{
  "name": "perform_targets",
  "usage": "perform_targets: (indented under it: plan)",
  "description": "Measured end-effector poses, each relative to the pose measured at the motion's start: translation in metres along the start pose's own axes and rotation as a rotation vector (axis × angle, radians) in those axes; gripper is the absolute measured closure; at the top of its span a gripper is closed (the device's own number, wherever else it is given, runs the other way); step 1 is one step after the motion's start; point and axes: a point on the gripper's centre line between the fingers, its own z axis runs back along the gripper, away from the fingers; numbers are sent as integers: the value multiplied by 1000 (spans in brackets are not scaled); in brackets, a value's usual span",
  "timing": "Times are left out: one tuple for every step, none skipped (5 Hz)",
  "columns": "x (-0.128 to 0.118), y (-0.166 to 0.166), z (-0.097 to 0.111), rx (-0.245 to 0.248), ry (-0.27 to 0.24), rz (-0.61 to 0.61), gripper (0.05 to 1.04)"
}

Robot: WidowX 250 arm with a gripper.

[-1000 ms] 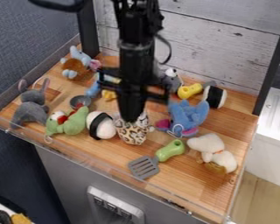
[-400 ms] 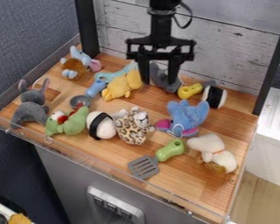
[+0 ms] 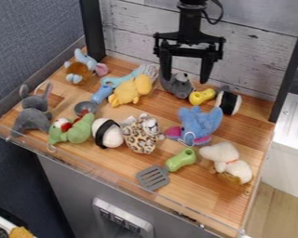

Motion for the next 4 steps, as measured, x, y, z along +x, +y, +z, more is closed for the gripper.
perform_targets:
  plan:
    - [1,-8,-6,8,3,-128,85]
    - [5,-14,-19,10,-3,-214,85]
    - [7,-14,-23,7,-21,-200,86]
    - [7,-15,-37,-5,-14,-116,85]
